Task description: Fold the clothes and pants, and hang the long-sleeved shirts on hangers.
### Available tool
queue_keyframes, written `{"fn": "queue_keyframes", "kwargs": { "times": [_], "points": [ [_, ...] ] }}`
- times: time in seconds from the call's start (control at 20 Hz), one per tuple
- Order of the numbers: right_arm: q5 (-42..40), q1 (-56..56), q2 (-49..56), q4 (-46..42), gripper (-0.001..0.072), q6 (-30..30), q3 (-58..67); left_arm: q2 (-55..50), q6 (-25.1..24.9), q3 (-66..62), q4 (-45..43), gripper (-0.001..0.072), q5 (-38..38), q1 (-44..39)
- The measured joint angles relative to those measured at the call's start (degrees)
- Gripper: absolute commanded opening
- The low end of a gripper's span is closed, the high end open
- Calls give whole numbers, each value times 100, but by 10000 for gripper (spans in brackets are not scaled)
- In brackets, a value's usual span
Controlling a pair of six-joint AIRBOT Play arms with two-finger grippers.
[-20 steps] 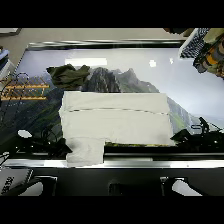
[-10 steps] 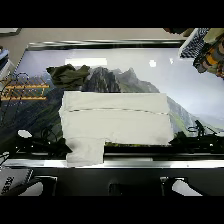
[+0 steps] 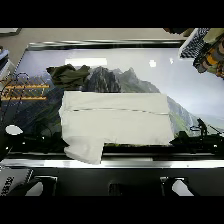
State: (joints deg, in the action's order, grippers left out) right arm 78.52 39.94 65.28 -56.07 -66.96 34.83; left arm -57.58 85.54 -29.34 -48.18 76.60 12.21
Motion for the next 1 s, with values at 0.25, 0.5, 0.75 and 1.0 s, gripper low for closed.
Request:
{"fn": "queue_keyframes", "kwargs": {
  "times": [0.25,0.5,0.75,1.0],
  "points": [
    [634,-50,-1266,-341,40,-597,-2,1502,1019,-39,-428,22,457,-2],
    [758,-866,-2157,-647,40,-901,35,2212,1309,-109,-332,22,520,-9],
    [-149,-1388,-1829,-776,40,-1176,564,1351,846,-662,129,22,28,-13],
    [-789,-1491,-638,-101,40,-999,1311,-433,289,-1790,507,22,-264,-103]
  ]
}}
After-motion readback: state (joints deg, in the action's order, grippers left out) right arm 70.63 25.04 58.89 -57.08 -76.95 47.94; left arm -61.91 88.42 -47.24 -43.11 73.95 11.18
